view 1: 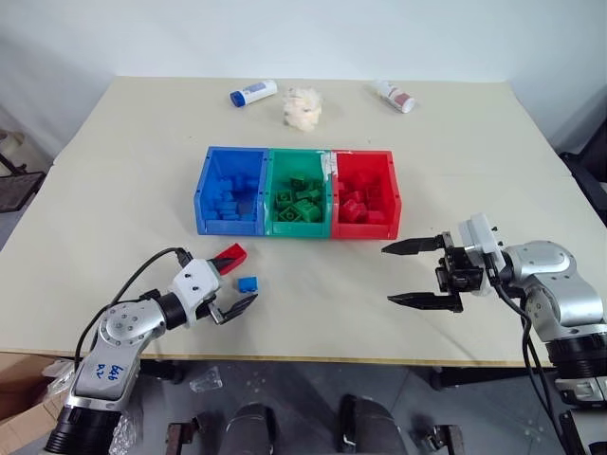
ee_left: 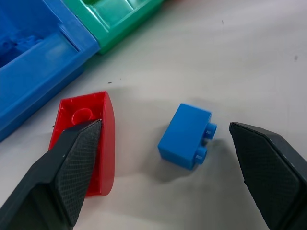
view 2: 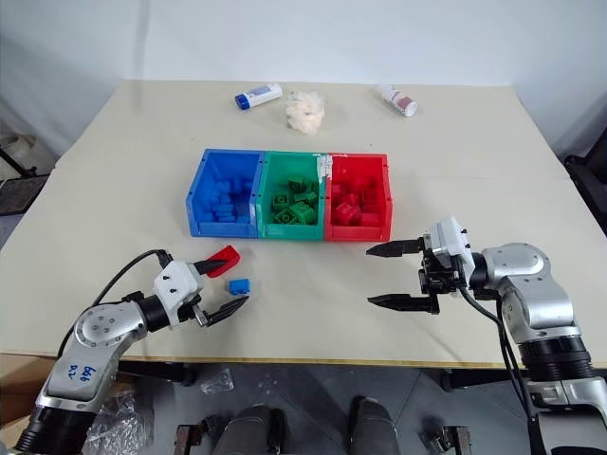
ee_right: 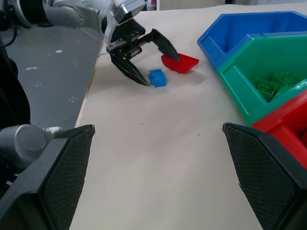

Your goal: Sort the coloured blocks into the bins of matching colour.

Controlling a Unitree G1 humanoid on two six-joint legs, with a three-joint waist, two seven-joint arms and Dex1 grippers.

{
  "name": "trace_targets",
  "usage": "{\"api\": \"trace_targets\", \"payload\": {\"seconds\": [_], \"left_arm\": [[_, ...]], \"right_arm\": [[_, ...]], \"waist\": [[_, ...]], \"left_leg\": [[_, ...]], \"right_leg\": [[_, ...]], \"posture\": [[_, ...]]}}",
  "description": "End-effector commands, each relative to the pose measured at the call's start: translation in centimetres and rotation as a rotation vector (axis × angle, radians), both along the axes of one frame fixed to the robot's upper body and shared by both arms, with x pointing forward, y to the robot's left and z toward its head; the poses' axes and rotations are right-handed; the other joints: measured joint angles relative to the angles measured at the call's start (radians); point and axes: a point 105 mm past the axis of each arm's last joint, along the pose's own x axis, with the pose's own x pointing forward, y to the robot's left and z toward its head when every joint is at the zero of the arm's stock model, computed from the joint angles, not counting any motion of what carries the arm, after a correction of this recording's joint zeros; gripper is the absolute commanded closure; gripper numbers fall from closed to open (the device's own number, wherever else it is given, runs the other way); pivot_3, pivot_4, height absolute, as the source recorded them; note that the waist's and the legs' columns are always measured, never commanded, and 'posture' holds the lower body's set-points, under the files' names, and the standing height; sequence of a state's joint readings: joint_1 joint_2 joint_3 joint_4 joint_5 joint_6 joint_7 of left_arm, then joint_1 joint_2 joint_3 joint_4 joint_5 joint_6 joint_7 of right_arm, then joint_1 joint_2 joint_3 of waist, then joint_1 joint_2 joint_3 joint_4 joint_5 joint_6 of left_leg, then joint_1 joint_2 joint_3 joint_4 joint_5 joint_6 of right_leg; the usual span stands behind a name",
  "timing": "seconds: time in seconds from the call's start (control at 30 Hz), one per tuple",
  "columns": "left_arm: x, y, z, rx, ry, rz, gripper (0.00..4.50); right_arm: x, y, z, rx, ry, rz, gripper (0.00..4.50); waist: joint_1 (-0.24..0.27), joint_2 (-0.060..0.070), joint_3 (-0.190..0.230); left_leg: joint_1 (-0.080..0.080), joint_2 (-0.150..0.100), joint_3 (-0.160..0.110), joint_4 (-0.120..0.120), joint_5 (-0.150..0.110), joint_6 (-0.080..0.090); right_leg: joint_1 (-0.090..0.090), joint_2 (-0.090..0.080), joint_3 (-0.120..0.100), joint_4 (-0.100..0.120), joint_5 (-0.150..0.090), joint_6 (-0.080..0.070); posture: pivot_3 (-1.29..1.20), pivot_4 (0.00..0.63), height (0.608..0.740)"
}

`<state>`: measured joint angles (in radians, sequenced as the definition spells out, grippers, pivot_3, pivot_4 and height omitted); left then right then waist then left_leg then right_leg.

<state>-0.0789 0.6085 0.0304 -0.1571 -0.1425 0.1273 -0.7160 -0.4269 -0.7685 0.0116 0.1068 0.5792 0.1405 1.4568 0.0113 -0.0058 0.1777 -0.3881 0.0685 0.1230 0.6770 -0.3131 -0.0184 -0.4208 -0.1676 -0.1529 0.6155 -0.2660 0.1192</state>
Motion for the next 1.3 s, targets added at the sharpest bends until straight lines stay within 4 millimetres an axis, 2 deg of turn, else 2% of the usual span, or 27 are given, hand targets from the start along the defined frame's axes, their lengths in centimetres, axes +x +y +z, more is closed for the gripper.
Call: {"api": "trace_targets", "payload": {"seconds": [0.03, 0.1, 0.2, 0.3, 0.47, 0.7, 1.03, 1.13, 1.3], "left_arm": [[-0.1, 0.2, -1.3, 0.029, 0.054, -0.022, 0.0], [0.2, 0.3, -1.0, 0.021, 0.043, -0.02, 0.0], [0.4, 0.0, 0.4, -0.035, 0.008, -0.034, 0.0], [-0.3, -0.5, 1.8, -0.062, -0.01, -0.078, 0.0], [-1.5, -0.4, 2.5, -0.038, -0.001, -0.128, 0.0], [-1.6, -0.5, 2.1, 0.019, 0.031, -0.169, 0.0], [-0.2, -1.1, 0.0, 0.094, 0.098, -0.203, 0.0], [0.3, -0.8, -0.3, 0.135, 0.095, -0.208, 0.63], [0.8, -0.4, -0.2, 0.173, 0.088, -0.206, 2.2]], "right_arm": [[-0.2, -0.4, 1.0, 0.018, -0.047, -0.031, 0.03], [-0.2, -0.4, 0.9, 0.021, -0.046, -0.038, 0.03], [-0.3, -0.2, 0.8, 0.023, -0.044, -0.042, 0.03], [-0.3, -0.2, 0.8, 0.021, -0.043, -0.045, 0.03], [0.1, -0.3, 0.8, 0.017, -0.044, -0.047, 0.03], [0.5, -0.1, 0.7, 0.015, -0.054, -0.051, 0.03], [0.1, -0.2, 0.4, 0.018, -0.052, -0.084, 0.03], [0.0, -0.2, 0.4, 0.022, -0.053, -0.095, 0.0], [-0.2, -0.5, 0.5, 0.039, -0.057, -0.11, 0.0]], "waist": [[0.003, 0.0, 0.0], [0.004, 0.0, 0.0], [0.007, 0.0, 0.0], [0.006, 0.0, 0.0], [0.006, 0.0, 0.0], [0.0, 0.0, 0.0], [0.0, 0.0, 0.0], [0.0, 0.0, 0.0], [-0.001, 0.0, 0.0]], "left_leg": [[0.0, 0.0, 0.0, 0.0, 0.0, 0.0], [0.0, 0.0, 0.0, 0.001, 0.0, 0.0], [0.0, 0.0, 0.0, 0.002, 0.0, 0.0], [0.0, 0.0, 0.0, 0.002, 0.0, 0.0], [-0.001, 0.0, 0.0, 0.002, -0.001, 0.0], [-0.001, 0.0, 0.0, 0.001, -0.001, 0.0], [-0.001, 0.0, 0.0, 0.002, -0.001, 0.0], [-0.001, 0.0, 0.0, 0.002, -0.001, 0.0], [-0.001, 0.0, 0.0, 0.002, -0.001, 0.0]], "right_leg": [[0.0, 0.0, 0.0, 0.0, 0.0, 0.0], [0.0, 0.0, 0.0, 0.001, 0.0, 0.0], [0.0, 0.0, 0.0, 0.001, 0.0, 0.0], [0.0, 0.0, 0.0, 0.002, 0.0, 0.0], [0.0, 0.0, 0.0, 0.001, 0.0, 0.0], [0.0, 0.0, 0.0, 0.001, 0.0, 0.0], [0.0, 0.0, 0.0, 0.001, 0.0, 0.0], [0.0, 0.0, 0.0, 0.001, 0.0, 0.0], [0.0, 0.0, 0.0, 0.001, 0.0, 0.0]], "posture": [[0.0, 0.15, 0.74], [0.0, 0.15, 0.74], [0.0, 0.15, 0.74], [0.0, 0.15, 0.74], [0.0, 0.15, 0.74], [0.0, 0.15, 0.74], [0.0, 0.15, 0.74], [0.0, 0.15, 0.74], [0.0, 0.15, 0.74]]}}
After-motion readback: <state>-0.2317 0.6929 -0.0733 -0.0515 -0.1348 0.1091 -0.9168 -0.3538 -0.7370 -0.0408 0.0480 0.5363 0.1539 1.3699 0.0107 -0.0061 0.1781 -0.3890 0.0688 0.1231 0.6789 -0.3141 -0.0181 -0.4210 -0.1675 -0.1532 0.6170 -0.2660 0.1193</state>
